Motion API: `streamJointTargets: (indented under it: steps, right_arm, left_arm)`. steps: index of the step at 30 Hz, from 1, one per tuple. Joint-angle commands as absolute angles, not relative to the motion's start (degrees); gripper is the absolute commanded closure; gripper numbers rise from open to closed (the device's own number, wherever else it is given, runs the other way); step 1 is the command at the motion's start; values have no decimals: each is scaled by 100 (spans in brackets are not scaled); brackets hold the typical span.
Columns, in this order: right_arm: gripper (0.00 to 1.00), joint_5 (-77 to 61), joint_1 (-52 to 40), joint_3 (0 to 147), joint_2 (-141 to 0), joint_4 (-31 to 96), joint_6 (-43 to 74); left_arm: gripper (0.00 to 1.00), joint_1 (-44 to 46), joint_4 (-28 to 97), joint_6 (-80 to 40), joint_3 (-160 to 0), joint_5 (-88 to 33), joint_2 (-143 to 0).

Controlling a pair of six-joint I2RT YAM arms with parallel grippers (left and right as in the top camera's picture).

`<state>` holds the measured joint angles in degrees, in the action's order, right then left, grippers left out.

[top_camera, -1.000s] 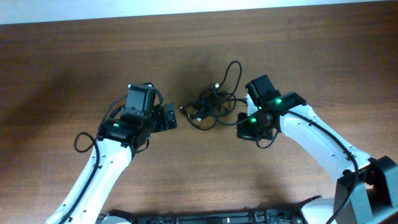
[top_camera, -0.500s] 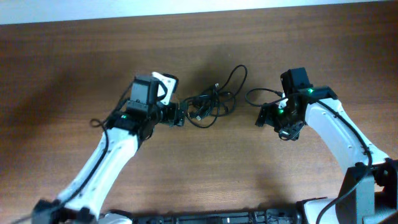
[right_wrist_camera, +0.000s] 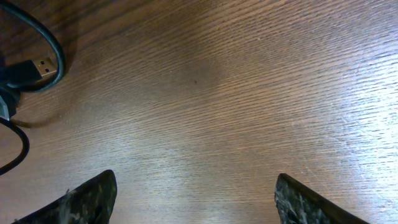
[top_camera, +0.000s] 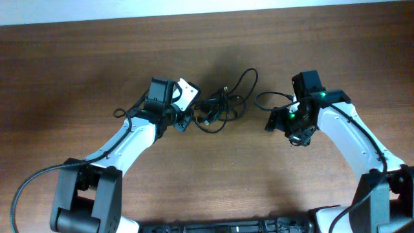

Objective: Untangle cables

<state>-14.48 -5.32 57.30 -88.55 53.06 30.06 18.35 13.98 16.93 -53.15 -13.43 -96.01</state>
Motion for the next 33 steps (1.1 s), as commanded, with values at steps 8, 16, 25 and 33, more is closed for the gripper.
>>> streamJointTargets:
  steps: [8, 16, 25, 33]
  right_arm:
    - [20, -1461, -528, 5754, -8796, 5207, 3026]
    - [20, -1721, -528, 5754, -8796, 5203, 2869]
    - [20, -4051, -530, 5754, -8796, 4890, 1223]
    - [20, -4080, -1828, 5754, -8875, 2571, 2027]
  left_arm:
    - [68, 1822, 1175, 1719, -5341, -1588, -9644]
    - [100, 1809, 974, 897, -5341, -1566, -9800]
    - [100, 1809, 2624, 554, -5341, -1573, -7338]
    - [100, 1809, 3076, 386, -5341, -2464, -6392]
